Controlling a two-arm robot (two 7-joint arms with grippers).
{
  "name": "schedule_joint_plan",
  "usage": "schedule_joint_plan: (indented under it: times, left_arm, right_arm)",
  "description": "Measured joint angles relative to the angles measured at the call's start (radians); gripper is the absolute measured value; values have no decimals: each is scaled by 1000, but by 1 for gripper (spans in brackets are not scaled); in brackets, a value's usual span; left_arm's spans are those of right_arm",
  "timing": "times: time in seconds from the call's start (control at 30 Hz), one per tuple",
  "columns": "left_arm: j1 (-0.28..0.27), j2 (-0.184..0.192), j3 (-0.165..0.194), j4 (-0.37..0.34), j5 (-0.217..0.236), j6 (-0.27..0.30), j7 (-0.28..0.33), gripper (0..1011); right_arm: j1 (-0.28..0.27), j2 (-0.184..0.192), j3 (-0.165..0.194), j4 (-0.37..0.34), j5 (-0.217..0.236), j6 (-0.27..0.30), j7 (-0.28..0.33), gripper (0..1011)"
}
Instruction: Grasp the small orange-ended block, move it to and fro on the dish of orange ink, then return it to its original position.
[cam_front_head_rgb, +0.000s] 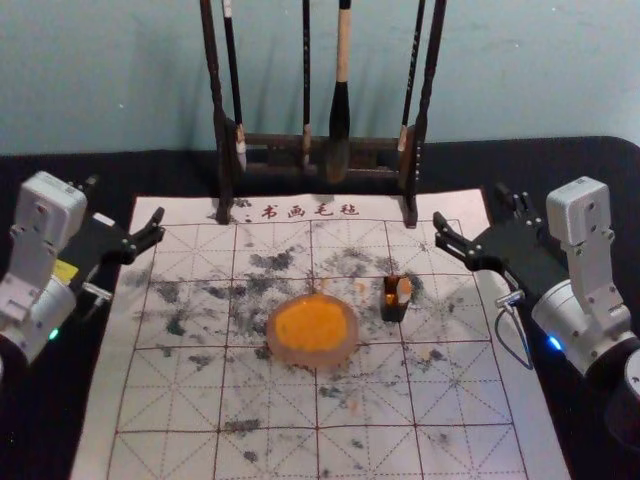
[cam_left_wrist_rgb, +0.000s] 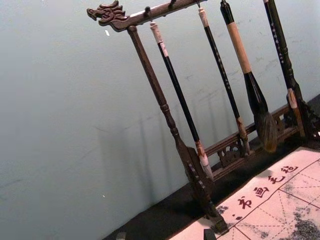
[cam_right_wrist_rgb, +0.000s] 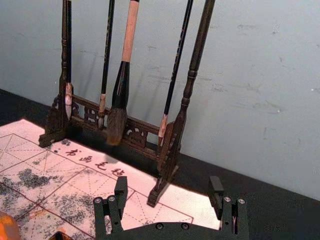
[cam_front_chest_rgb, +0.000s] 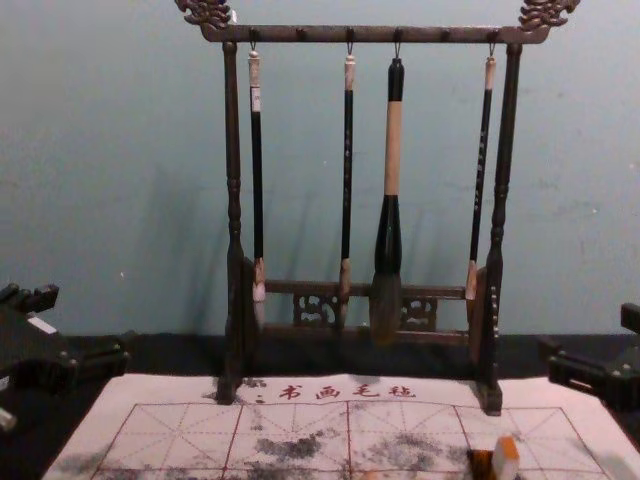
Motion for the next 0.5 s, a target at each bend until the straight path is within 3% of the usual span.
schedule_joint_plan:
  times: [0.5]
  left_arm:
    - [0,0,0,0,0,0,0,1002]
  right_arm:
    - [0,1,0,-1,1,0,0,1000]
